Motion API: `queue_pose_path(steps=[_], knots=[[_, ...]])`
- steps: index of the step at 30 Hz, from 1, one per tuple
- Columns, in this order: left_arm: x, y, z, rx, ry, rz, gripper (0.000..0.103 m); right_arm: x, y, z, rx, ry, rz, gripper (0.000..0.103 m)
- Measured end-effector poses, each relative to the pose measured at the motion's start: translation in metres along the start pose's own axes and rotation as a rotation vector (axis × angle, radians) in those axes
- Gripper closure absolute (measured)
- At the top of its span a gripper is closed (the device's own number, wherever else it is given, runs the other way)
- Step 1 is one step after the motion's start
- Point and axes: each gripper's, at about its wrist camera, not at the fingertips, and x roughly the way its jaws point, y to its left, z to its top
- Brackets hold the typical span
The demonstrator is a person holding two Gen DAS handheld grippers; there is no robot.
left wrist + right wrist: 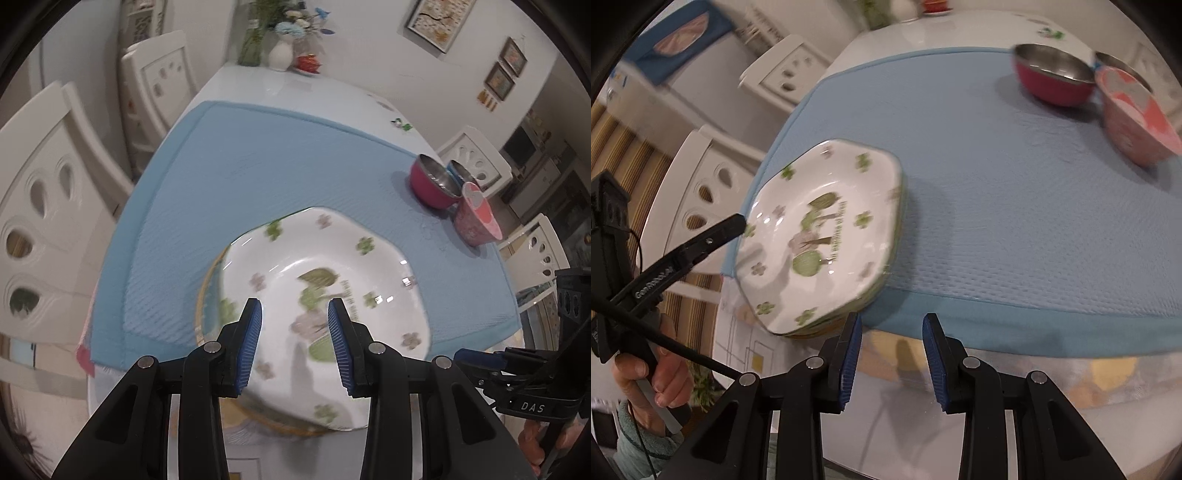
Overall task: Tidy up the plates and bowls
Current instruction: 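Open both grippers and raise them off the plate stack, then move both grippers toward the pink cartoon-face bowl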
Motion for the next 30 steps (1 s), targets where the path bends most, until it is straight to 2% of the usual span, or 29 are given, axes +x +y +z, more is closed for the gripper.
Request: queue_pose_path(steps=[3,4,6,8,11,14,18,21,23,26,30], knots=[[-0.003,-0.024,0.01,0.056,-0.027,-0.004,0.052,-0.006,-0.024,0.007,0.08,-0.001,0.021,0.065],[-0.004,-0.034,0.014,0.076,-0.036,-0.001,0.042,-0.01,-0.037,0.011,0.118,-0.008,0.039,0.065],[-0.005,-0.051,0.022,0.105,-0.062,-0.007,0.036,-0.018,-0.056,0.02,0.156,-0.021,0.052,0.065],[-0.003,-0.071,0.031,0.122,-0.074,-0.021,0.036,-0.029,-0.073,0.026,0.17,-0.04,0.042,0.064],[0.008,-0.101,0.045,0.115,-0.077,-0.059,0.036,-0.05,-0.106,0.035,0.202,-0.082,0.032,0.052],[0.026,-0.133,0.057,0.089,-0.053,-0.125,0.036,-0.072,-0.139,0.04,0.246,-0.142,0.034,0.052],[0.051,-0.183,0.072,0.082,-0.018,-0.2,0.036,-0.094,-0.185,0.054,0.294,-0.179,0.017,0.049],[0.076,-0.211,0.084,0.023,0.039,-0.322,0.036,-0.105,-0.216,0.068,0.322,-0.187,0.011,0.049],[0.089,-0.226,0.088,-0.016,0.055,-0.364,0.036,-0.11,-0.234,0.082,0.336,-0.198,0.01,0.049],[0.114,-0.244,0.096,-0.067,0.071,-0.357,0.036,-0.114,-0.256,0.104,0.338,-0.218,-0.012,0.049],[0.142,-0.263,0.099,-0.113,0.062,-0.301,0.038,-0.113,-0.281,0.128,0.33,-0.224,-0.046,0.049]])
